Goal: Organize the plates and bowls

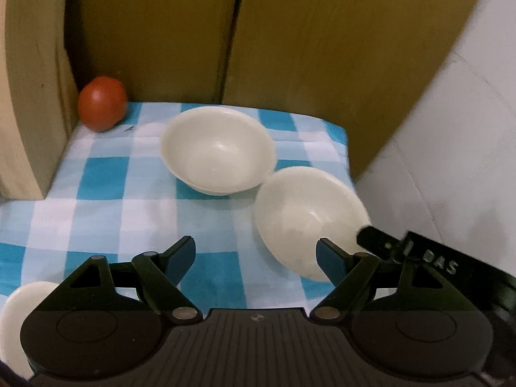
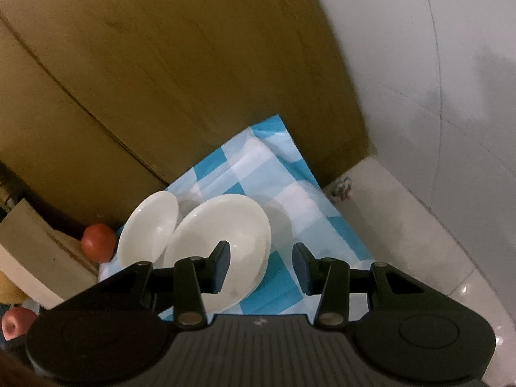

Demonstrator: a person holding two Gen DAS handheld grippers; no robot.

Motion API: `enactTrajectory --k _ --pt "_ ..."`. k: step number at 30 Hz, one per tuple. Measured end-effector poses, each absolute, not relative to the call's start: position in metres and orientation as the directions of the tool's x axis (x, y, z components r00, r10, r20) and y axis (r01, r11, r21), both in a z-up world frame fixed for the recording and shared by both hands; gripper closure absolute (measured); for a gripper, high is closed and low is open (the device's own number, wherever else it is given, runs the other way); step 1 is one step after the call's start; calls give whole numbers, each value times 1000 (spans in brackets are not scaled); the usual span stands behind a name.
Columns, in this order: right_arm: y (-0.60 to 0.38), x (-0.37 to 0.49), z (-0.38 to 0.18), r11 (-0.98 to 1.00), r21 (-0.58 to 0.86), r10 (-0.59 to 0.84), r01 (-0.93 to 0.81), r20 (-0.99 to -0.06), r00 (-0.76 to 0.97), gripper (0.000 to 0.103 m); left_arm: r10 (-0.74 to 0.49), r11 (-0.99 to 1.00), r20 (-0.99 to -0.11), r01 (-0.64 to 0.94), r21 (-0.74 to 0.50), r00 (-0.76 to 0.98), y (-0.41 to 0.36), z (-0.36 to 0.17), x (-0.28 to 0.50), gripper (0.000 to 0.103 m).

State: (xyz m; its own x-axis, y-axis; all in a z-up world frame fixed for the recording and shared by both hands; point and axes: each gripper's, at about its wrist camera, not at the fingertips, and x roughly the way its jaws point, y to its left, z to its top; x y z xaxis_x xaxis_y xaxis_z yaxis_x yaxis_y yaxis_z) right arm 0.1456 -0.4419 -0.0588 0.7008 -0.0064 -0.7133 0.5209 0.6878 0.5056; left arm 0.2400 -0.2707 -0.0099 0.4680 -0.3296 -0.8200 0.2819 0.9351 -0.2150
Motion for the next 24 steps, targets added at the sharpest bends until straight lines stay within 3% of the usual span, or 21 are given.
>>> enactTrajectory --k 7,11,20,22,24 --pt "-452 157 -70 660 539 26 524 -713 701 62 -303 941 -835 282 -186 459 -284 -25 252 19" --pt "-453 162 -76 651 554 54 518 -715 697 75 -298 940 -848 289 -181 438 -293 -33 255 25" --pt "-444 170 -81 673 555 115 490 -732 671 91 -308 937 -871 281 -208 383 -296 -42 266 51" --pt "-439 170 -79 689 540 116 483 -740 662 92 -305 935 -876 294 -200 374 -298 -39 264 63" --pt "-435 170 -77 701 532 123 475 -746 654 92 -297 934 -874 306 -183 385 -298 -34 261 64"
